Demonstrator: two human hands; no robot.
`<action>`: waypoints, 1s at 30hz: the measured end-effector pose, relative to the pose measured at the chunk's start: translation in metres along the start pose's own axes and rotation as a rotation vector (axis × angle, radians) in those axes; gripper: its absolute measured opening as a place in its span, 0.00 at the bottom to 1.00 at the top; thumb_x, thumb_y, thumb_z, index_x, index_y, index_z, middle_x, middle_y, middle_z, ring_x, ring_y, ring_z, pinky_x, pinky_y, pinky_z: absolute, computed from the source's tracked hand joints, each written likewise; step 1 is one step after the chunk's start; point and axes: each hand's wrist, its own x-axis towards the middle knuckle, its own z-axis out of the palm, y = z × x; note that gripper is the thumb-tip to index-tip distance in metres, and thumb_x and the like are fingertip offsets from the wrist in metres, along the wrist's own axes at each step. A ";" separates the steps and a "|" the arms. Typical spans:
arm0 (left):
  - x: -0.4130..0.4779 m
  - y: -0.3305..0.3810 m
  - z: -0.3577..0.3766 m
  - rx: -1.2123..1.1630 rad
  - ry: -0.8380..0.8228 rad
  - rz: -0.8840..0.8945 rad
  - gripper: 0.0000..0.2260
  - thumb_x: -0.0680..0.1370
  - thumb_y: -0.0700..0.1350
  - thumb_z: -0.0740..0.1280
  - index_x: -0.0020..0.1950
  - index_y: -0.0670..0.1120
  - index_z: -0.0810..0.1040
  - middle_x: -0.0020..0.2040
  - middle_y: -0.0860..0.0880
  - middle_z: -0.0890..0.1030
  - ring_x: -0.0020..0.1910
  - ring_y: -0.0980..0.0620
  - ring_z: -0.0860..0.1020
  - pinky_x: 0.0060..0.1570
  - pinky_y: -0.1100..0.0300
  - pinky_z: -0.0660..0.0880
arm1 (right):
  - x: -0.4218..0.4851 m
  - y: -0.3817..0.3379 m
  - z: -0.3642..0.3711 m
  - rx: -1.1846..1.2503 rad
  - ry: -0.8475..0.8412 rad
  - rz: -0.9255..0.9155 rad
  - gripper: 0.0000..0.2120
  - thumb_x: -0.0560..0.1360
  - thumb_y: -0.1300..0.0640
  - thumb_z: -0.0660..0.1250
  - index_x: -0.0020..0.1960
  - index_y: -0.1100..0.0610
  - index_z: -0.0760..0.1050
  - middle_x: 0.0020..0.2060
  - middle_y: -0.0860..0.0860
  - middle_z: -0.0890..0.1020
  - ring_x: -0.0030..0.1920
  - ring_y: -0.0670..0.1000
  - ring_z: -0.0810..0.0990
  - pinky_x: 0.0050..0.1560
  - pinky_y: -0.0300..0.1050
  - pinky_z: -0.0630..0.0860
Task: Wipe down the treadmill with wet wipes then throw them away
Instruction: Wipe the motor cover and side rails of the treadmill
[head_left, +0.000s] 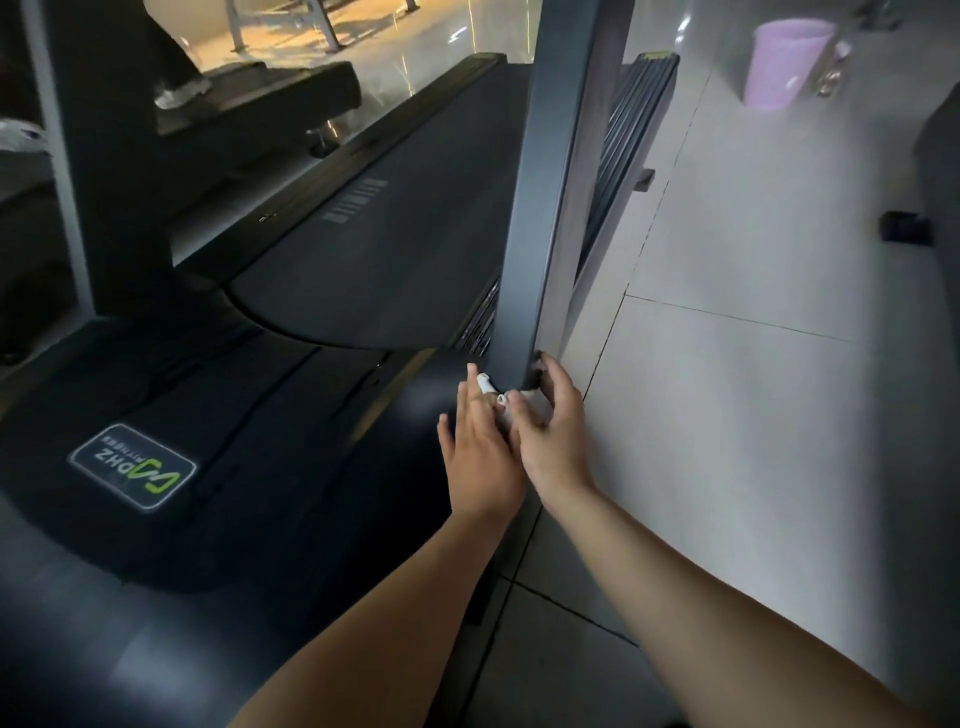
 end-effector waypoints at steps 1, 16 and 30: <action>-0.006 -0.005 0.000 0.020 -0.009 -0.018 0.27 0.85 0.53 0.56 0.81 0.51 0.49 0.83 0.55 0.53 0.81 0.59 0.46 0.78 0.53 0.38 | -0.006 0.004 0.003 -0.023 0.030 -0.004 0.25 0.78 0.56 0.71 0.73 0.48 0.68 0.67 0.44 0.72 0.62 0.34 0.72 0.65 0.32 0.68; -0.064 -0.090 -0.104 0.528 -0.159 0.083 0.20 0.84 0.56 0.56 0.76 0.55 0.65 0.82 0.50 0.58 0.82 0.49 0.52 0.78 0.49 0.50 | -0.028 0.029 -0.016 -0.700 -0.103 -0.534 0.17 0.73 0.66 0.60 0.55 0.57 0.82 0.45 0.57 0.74 0.39 0.60 0.78 0.39 0.48 0.77; -0.089 -0.079 -0.087 0.693 -0.184 0.122 0.27 0.84 0.58 0.52 0.82 0.52 0.56 0.83 0.44 0.53 0.81 0.42 0.50 0.78 0.43 0.50 | -0.128 0.104 0.013 -0.787 -0.448 -0.048 0.07 0.80 0.60 0.65 0.54 0.56 0.80 0.48 0.56 0.85 0.49 0.54 0.82 0.43 0.43 0.68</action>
